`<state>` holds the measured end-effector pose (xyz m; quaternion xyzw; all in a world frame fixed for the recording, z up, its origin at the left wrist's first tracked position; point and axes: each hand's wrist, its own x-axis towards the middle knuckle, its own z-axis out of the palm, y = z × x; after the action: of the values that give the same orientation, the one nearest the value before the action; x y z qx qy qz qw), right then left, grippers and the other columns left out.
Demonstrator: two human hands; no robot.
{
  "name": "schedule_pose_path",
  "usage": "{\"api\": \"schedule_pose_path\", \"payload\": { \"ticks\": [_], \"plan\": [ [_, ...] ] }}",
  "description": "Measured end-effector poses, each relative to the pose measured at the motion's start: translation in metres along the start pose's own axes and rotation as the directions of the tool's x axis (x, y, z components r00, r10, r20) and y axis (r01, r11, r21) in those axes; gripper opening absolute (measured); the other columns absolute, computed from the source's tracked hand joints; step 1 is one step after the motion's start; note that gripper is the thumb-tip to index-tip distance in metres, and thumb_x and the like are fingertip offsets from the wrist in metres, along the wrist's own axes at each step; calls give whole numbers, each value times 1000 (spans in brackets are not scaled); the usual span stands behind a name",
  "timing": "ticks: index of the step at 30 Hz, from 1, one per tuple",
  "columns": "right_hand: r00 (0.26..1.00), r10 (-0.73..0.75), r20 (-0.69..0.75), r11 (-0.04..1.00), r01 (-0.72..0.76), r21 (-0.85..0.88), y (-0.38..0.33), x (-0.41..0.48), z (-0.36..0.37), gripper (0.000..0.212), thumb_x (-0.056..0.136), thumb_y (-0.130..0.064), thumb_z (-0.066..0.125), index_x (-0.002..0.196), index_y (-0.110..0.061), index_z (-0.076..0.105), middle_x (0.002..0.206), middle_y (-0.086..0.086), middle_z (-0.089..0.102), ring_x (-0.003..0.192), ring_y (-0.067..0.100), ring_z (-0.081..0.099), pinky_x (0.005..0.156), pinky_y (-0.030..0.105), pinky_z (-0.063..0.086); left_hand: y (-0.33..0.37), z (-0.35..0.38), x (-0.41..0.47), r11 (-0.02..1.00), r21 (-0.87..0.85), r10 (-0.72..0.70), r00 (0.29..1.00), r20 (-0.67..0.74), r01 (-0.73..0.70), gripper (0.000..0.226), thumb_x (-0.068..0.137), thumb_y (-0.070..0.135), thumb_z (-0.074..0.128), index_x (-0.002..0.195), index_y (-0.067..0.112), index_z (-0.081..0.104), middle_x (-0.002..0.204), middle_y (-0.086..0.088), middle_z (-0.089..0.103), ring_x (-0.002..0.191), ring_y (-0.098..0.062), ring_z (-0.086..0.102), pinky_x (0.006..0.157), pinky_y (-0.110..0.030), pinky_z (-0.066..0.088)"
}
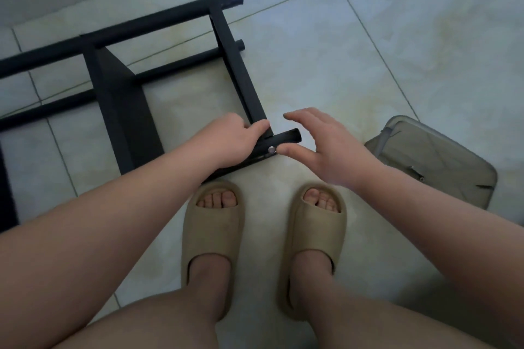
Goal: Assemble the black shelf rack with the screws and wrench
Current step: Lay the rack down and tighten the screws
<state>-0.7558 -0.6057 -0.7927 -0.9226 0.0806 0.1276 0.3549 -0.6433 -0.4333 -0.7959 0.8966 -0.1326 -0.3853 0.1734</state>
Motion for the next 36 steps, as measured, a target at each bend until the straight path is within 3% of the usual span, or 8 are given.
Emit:
{"api": "schedule_pose_path", "payload": {
  "ticks": [3,5,10,15,19,26,30,36],
  "plan": [
    [999,9,-36,993,-13,-115,6,-32,-25,69,97,-57,47,154,-19,40,157,-1,41,145,19,31,116,27,24,15,-15,-14,977,208,3,984,-181,35,50,94,63,42,98,16,58,99,-9,62,92,-32,59,82,-42,50],
    [999,39,-32,968,-46,-247,18,-56,-41,69,101,-55,44,159,-21,31,165,-1,29,153,22,19,124,36,17,35,-21,-25,970,233,120,964,-239,-63,43,94,58,46,107,18,55,111,-8,59,104,-33,57,90,-47,49],
    [982,167,-90,912,-188,-365,60,-116,-75,69,101,-56,39,162,-31,16,170,-7,9,157,22,-1,125,43,7,98,-8,-47,867,349,382,924,-7,-356,42,97,53,48,124,21,52,131,-5,52,119,-27,51,101,-46,45],
    [953,276,-121,895,-301,-330,109,-152,-88,64,103,-48,45,161,-30,23,166,-3,26,153,24,18,123,45,22,149,30,-47,748,419,451,857,248,-515,43,99,48,50,132,21,49,135,-3,52,120,-24,53,93,-37,42],
    [897,437,-60,875,-440,-203,149,-155,-79,53,104,-35,49,155,-24,37,153,4,48,139,27,42,110,40,38,169,74,-29,779,383,356,853,382,-497,52,100,44,52,142,16,39,137,-7,57,124,-29,53,92,-33,39],
    [783,622,22,757,-593,-274,202,-118,-53,33,102,-21,47,133,-16,58,131,14,61,119,35,58,91,39,50,165,123,14,949,122,242,920,308,-290,49,100,34,54,139,9,39,118,-15,67,108,-31,64,90,-36,48],
    [702,711,-28,657,-679,-328,225,-106,-40,25,99,-10,48,121,-8,60,125,18,60,112,40,60,78,36,43,156,135,24,953,-24,294,903,312,-302,12,99,26,56,95,15,55,77,-7,73,73,-22,72,81,-41,57],
    [732,664,-152,660,-669,-341,239,-99,-18,23,97,-1,43,116,-12,50,118,16,55,107,40,58,71,40,40,149,139,23,941,-119,338,891,303,-317,12,101,26,54,95,16,52,74,-1,71,71,-18,70,66,-30,50]
  ]
}}
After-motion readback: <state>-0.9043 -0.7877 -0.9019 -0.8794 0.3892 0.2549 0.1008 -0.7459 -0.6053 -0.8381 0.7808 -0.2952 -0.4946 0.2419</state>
